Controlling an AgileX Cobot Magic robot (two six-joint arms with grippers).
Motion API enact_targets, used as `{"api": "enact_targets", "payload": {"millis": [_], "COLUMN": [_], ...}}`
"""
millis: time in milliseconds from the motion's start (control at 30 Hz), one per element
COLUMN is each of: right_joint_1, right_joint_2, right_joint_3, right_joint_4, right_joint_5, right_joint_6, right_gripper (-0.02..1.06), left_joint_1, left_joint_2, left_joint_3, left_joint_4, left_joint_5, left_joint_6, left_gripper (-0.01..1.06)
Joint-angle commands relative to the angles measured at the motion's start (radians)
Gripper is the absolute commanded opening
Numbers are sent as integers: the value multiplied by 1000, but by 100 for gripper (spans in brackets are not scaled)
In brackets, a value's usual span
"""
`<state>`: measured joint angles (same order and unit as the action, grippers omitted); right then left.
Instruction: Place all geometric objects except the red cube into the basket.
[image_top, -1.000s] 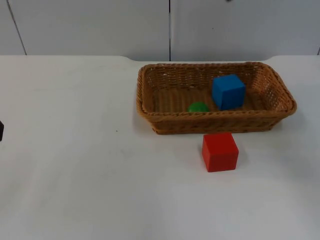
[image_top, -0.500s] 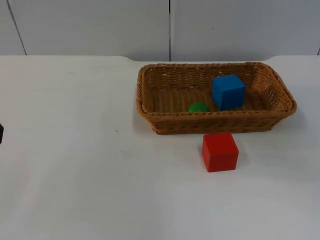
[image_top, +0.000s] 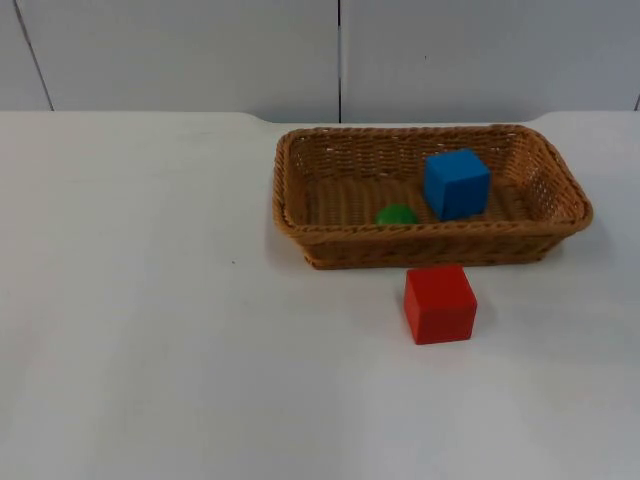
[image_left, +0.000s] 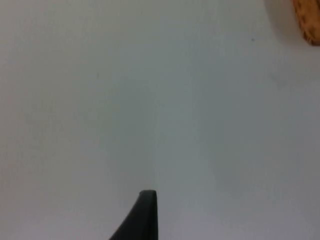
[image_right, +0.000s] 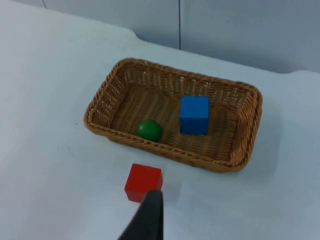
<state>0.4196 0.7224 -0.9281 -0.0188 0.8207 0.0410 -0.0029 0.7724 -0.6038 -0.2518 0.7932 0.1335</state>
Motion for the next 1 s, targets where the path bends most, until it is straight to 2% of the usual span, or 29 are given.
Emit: {"api": "enact_targets", "payload": {"millis": [0, 167, 633, 733, 833, 967], "right_joint_1": [-4, -4, -4, -4, -4, 0], "right_joint_2": [-116, -276, -654, -702, -722, -722], "right_joint_3": [48, 130, 346, 365, 392, 404], "right_joint_4": [6, 30, 27, 19, 19, 25], "right_joint_5": [26, 37, 227, 261, 280, 272], "right_joint_6": [-3, 8, -31, -33, -41, -57], "right_gripper": [85, 85, 85, 85, 85, 85], "left_joint_1": [4, 4, 4, 4, 4, 4], "left_joint_2": [-111, -293, -758, -772, -772, -772], "left_joint_3": [-1, 0, 0, 0, 2, 2], "left_joint_4": [-34, -28, -1, 12, 35, 109], "left_joint_5": [40, 65, 250, 269, 338, 354], "left_joint_6": [3, 3, 3, 3, 1, -8], "left_gripper": [97, 97, 97, 97, 97, 97]}}
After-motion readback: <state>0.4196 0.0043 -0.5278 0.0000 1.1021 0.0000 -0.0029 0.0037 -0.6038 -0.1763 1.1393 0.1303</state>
